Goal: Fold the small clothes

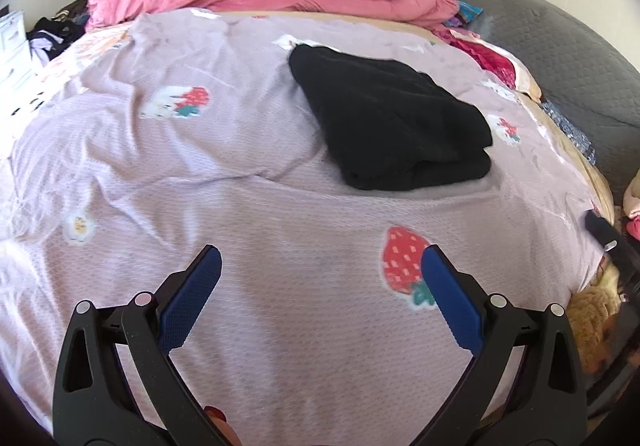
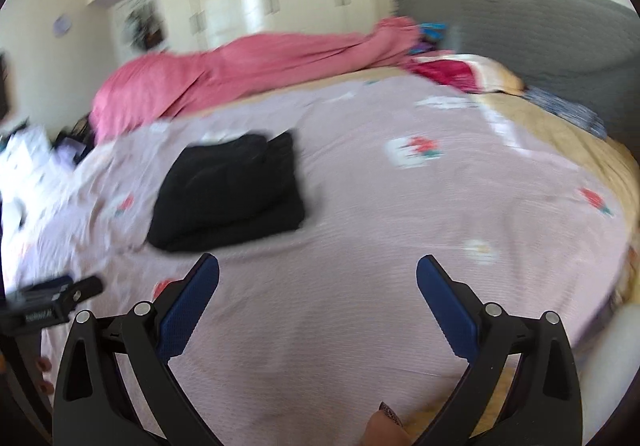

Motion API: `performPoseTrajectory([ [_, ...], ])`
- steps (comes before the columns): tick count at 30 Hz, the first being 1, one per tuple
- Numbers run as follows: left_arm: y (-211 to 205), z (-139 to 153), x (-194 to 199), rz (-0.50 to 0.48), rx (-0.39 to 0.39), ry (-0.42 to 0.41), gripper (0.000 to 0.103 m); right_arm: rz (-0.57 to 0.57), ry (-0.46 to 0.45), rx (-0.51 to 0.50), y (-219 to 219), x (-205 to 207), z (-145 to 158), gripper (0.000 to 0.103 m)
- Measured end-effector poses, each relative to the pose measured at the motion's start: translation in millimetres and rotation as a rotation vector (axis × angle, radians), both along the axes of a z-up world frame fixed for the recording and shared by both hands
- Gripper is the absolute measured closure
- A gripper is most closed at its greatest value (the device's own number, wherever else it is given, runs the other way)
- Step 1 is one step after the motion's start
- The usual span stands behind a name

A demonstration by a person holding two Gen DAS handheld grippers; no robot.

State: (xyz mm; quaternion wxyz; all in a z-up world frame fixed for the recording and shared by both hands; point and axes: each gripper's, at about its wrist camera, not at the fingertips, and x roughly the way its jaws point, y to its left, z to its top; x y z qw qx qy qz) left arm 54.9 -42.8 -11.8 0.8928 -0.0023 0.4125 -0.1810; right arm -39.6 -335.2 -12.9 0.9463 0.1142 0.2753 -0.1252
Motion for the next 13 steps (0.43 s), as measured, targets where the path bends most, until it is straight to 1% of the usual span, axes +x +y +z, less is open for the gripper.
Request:
performPoseTrajectory([
  [2, 15, 3, 1, 0.019, -0.008, -0.01, 0.009, -0.098, -0.02, 0.008, -24, -21, 9, 0.004],
  [3, 28, 5, 4, 0.04, -0.012, -0.013, 0.009, -0.167, -0.027, 0.003, -41, -36, 14, 0.004],
  [6, 65, 8, 15, 0.112, -0.006, -0.01, 0.009, -0.339, -0.013, -0.012, -86, -70, 14, 0.004],
  [8, 104, 9, 31, 0.196, 0.015, -0.001, 0.009, -0.495, 0.036, -0.045, -128, -97, 6, 0.004],
  [9, 132, 9, 41, 0.255, 0.032, 0.002, 0.009, -0.572, 0.07, -0.064, -147, -109, -1, 0.004],
  [10, 151, 10, 47, 0.295, 0.043, 0.003, 0.009, -0.662, 0.117, -0.087, -174, -125, -11, 0.004],
  [11, 175, 11, 56, 0.343, 0.059, 0.006, 0.009, -0.727, 0.16, -0.099, -194, -137, -22, 0.004],
  [12, 201, 12, 65, 0.399, 0.083, 0.008, 0.009, -0.813, 0.238, -0.102, -223, -152, -38, 0.004],
  [13, 226, 13, 74, 0.455, 0.099, 0.014, 0.009, -0.864, 0.279, -0.098, -242, -163, -50, 0.004],
])
